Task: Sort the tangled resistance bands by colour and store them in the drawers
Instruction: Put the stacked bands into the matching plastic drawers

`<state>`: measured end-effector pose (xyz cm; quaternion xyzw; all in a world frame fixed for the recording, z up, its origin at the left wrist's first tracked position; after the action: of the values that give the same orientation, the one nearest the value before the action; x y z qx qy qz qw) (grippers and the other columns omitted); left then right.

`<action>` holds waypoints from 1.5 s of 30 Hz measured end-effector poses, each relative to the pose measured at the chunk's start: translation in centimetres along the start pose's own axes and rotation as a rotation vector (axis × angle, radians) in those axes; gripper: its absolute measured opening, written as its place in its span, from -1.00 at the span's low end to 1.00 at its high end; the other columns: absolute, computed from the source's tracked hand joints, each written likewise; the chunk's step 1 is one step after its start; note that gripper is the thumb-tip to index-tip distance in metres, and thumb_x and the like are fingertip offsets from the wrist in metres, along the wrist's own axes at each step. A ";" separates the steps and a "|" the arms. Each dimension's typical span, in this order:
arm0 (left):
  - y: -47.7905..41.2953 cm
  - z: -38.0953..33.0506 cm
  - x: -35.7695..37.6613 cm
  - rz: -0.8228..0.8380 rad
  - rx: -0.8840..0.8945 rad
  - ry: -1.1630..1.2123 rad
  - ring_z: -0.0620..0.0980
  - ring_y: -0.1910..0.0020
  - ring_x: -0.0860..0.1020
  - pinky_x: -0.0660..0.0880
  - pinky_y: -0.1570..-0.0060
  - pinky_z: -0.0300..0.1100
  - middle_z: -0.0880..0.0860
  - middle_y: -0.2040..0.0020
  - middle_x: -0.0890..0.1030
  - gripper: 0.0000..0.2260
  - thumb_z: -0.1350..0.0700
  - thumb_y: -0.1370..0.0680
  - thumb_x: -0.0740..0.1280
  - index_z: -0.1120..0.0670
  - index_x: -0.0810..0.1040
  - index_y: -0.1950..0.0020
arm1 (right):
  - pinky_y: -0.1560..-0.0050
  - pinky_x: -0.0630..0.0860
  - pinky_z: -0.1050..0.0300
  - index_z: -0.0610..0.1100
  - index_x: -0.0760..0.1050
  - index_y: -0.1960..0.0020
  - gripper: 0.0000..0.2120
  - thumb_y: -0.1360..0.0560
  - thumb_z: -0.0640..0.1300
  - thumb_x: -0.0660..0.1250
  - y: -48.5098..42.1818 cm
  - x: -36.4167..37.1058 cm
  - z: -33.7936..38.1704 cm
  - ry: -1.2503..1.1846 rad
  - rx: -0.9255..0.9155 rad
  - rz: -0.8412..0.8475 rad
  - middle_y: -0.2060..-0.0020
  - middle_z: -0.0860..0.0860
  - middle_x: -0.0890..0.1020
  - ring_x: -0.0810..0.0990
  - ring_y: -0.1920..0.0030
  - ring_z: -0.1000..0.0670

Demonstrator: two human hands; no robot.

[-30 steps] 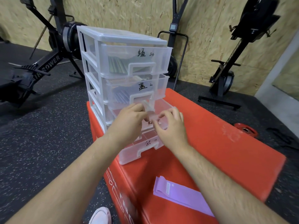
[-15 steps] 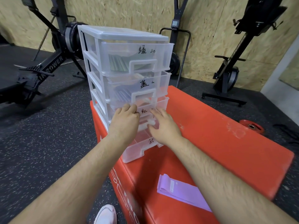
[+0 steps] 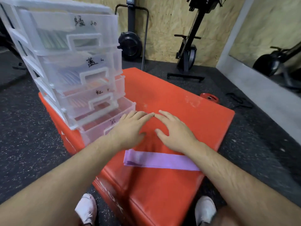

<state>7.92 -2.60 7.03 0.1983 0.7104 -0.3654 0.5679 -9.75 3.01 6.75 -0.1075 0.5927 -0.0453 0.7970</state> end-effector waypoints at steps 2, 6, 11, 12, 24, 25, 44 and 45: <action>0.2 -2.5 1.6 0.033 0.094 0.004 0.09 -0.29 0.46 0.43 -0.14 0.03 -0.02 -0.36 0.48 -0.31 0.00 -0.39 0.37 -0.04 0.32 -0.53 | -0.49 0.29 0.00 0.09 0.28 -0.55 -0.42 -0.56 0.08 0.29 2.7 -0.3 -2.5 -0.032 0.042 0.078 -0.51 0.05 0.36 0.33 -0.50 -0.02; 1.2 -6.1 4.7 0.114 0.171 0.056 0.08 -0.32 0.42 0.43 -0.13 0.01 -0.01 -0.35 0.45 -0.39 -0.13 -0.45 0.18 -0.02 0.37 -0.49 | -0.45 0.30 0.14 0.02 0.33 -0.54 -0.43 -0.57 0.06 0.34 7.1 -0.2 -7.1 -0.048 0.203 0.298 -0.46 0.05 0.44 0.42 -0.44 0.02; 2.3 -9.1 7.2 0.207 0.243 0.084 0.07 -0.26 0.44 0.43 -0.08 0.00 -0.03 -0.32 0.45 -0.38 -0.22 -0.43 0.00 -0.06 0.44 -0.42 | -0.43 0.35 0.11 -0.02 0.41 -0.48 -0.45 -0.51 0.03 0.38 9.9 0.1 -10.4 0.023 0.319 0.445 -0.43 0.02 0.49 0.46 -0.41 -0.02; 2.4 -9.6 7.5 0.217 0.252 0.083 0.06 -0.24 0.44 0.41 -0.05 -0.02 -0.05 -0.31 0.45 -0.39 -0.23 -0.43 -0.01 -0.08 0.45 -0.40 | -0.42 0.36 0.10 -0.02 0.44 -0.46 -0.47 -0.51 0.02 0.38 10.1 0.2 -10.6 0.029 0.327 0.451 -0.41 0.02 0.51 0.47 -0.39 -0.02; 2.9 -11.0 9.2 0.340 0.204 0.152 -0.01 -0.27 0.36 0.41 -0.20 0.02 -0.14 -0.36 0.39 -0.62 -0.10 -0.57 0.28 -0.13 0.44 -0.40 | 0.26 0.41 0.14 -0.24 0.63 0.02 -0.69 -0.38 -0.03 0.49 10.3 0.0 -11.3 -0.088 0.543 0.480 0.18 -0.11 0.71 0.62 0.20 -0.07; 2.9 -10.9 9.4 0.365 0.190 0.164 -0.02 -0.27 0.37 0.40 -0.21 0.02 -0.14 -0.35 0.40 -0.61 -0.13 -0.56 0.27 -0.13 0.45 -0.39 | 0.28 0.40 0.15 -0.23 0.62 0.06 -0.73 -0.38 -0.05 0.51 10.1 -0.1 -11.3 -0.122 0.555 0.483 0.24 -0.09 0.69 0.58 0.26 -0.05; 4.8 -3.1 4.4 0.168 -0.740 1.403 0.05 0.22 0.62 0.57 0.20 -0.17 0.18 0.15 0.64 -0.56 -0.11 -0.57 0.36 0.29 0.60 -0.12 | 0.28 0.46 0.16 -0.12 0.62 0.24 -0.88 -0.41 -0.09 0.44 2.8 1.6 3.4 -0.575 0.433 0.422 0.37 0.00 0.58 0.55 0.29 0.03; 5.2 -2.4 4.4 0.138 -0.754 1.377 0.08 0.24 0.60 0.57 0.17 -0.13 0.18 0.20 0.63 -0.55 -0.10 -0.52 0.43 0.31 0.60 -0.09 | 0.25 0.48 0.17 -0.14 0.66 0.20 -0.90 -0.41 -0.10 0.44 2.7 1.8 4.0 -0.614 0.423 0.449 0.35 0.02 0.61 0.59 0.26 0.06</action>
<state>8.74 1.96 1.52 0.2177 0.9644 0.1414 0.0505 -5.55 5.74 5.60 0.1814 0.3144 0.0427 0.9308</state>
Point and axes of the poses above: each hand's wrist, its own y-axis away from the middle knuckle, its own x-axis out of the palm, z = x × y, the point moved 3 cm from there along -y, towards the middle knuckle
